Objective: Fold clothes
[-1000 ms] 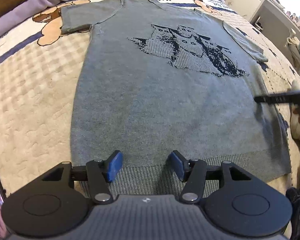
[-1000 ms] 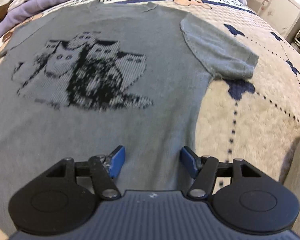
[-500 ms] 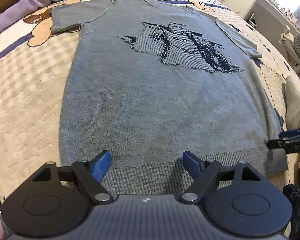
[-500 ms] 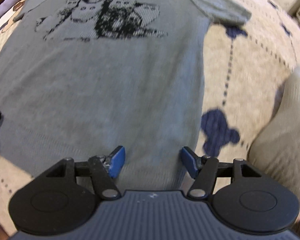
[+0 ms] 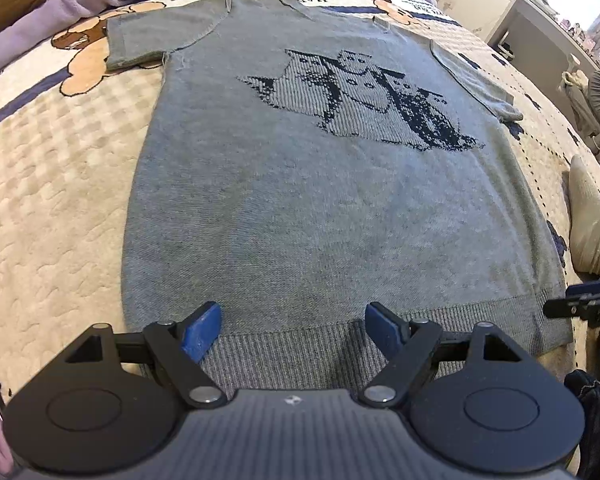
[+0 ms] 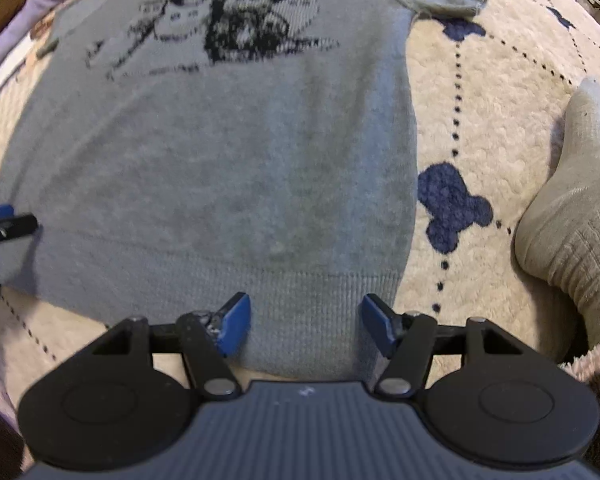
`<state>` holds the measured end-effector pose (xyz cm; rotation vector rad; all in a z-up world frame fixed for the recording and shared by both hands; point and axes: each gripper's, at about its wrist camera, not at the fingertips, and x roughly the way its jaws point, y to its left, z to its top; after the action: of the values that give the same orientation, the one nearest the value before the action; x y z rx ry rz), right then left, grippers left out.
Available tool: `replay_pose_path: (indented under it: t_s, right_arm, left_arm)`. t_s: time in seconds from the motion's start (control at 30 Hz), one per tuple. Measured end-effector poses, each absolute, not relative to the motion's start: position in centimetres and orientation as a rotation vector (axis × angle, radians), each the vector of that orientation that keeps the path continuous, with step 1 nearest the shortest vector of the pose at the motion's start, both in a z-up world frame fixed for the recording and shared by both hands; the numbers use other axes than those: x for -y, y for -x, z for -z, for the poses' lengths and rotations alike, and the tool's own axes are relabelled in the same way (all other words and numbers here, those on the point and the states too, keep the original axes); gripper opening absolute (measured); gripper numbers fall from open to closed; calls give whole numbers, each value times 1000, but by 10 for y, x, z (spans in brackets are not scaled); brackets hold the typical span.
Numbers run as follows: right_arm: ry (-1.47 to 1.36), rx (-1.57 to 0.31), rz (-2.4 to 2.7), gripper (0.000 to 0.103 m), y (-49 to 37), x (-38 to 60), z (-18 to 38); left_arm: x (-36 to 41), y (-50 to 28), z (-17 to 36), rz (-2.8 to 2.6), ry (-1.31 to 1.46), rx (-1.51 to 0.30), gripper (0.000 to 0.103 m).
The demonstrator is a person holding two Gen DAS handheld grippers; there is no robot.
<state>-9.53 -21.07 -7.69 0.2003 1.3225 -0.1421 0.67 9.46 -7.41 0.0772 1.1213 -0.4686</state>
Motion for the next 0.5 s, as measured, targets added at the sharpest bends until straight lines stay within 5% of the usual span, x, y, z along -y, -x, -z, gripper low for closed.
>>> replay_pose_path:
  t_s: [0.5]
  right_arm:
    - [-232, -1299, 150, 66, 93, 210, 74]
  left_arm:
    - [-94, -5, 75, 461, -91, -1117, 80]
